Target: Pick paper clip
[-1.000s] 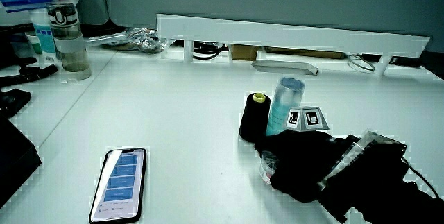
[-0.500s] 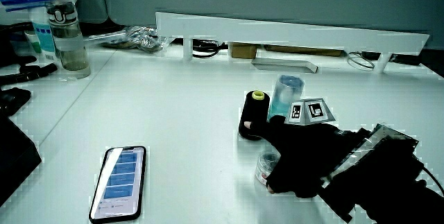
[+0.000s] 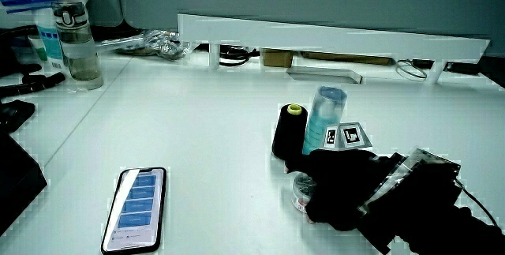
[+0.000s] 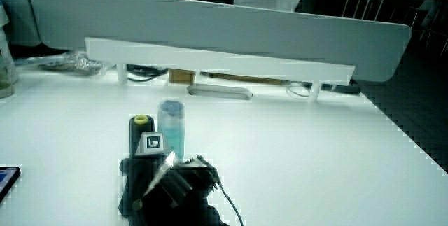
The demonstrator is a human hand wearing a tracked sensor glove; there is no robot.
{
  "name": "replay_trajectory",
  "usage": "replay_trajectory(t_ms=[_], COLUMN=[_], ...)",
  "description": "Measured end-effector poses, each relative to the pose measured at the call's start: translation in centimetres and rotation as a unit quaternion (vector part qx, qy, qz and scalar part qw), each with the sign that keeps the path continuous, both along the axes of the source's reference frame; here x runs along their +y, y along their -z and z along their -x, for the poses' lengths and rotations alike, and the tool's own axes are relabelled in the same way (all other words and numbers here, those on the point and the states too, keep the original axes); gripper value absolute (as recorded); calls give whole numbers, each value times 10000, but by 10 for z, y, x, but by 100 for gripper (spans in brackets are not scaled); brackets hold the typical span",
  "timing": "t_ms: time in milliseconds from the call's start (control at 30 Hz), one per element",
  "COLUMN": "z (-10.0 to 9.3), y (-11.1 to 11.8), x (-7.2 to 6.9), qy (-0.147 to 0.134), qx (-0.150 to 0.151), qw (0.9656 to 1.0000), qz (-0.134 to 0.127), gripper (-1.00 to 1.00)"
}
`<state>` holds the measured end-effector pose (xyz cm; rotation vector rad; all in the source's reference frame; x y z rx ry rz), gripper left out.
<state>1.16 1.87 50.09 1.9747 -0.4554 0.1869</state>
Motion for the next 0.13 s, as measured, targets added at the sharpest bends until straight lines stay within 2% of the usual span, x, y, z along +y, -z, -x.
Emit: replay_trajectory(t_ms=[67,100,133], z=[-4,-7,-9], y=[5,3,6], x=[-3,-4,-5], qy=[-19,-15,-28], qx=[-43,33,-38], qw=[10000,10000,10000], qz=[-21,16,-9], gripper=[100,100,100])
